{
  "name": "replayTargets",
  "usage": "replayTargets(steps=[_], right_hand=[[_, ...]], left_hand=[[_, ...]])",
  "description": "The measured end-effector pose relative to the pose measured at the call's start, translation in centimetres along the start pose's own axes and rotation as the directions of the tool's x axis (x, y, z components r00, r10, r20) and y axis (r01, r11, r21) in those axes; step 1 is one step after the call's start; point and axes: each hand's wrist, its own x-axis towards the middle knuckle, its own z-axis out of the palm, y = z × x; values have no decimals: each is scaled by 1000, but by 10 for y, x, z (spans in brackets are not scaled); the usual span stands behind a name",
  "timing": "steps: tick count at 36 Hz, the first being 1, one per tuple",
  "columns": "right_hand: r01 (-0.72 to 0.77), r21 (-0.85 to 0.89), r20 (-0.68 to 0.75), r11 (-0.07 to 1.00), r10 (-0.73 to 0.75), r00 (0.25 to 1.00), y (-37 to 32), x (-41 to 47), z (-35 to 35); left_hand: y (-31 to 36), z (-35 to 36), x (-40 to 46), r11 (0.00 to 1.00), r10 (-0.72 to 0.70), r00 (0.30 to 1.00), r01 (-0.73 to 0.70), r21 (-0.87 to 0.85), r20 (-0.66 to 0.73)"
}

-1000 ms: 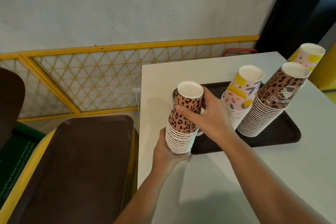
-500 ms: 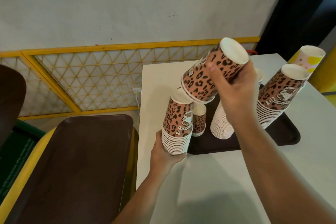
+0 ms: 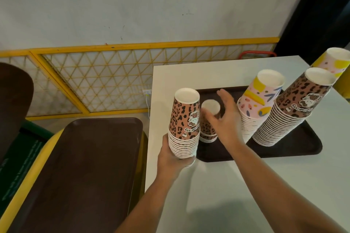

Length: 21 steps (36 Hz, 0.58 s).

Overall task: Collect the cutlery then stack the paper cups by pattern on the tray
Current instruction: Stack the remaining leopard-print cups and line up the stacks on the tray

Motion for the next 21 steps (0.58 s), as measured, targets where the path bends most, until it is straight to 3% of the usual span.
replayTargets(steps=[3, 6, 10, 21], right_hand=[[90, 136, -11, 987, -89, 996, -20, -6, -5], [147, 168, 145, 975, -172, 974, -40, -11, -11], [87, 144, 355, 986, -134, 925, -52, -16, -11], [111, 183, 209, 977, -149, 966, -56, -16, -18]], left_hand=[[0, 1, 1, 999, 23, 1000, -23, 29, -3], [0, 3, 1, 999, 33, 999, -33, 42, -4], [4, 8, 0, 998, 42, 999, -43, 40, 23], [7, 10, -2, 998, 64, 998, -65, 19, 28]])
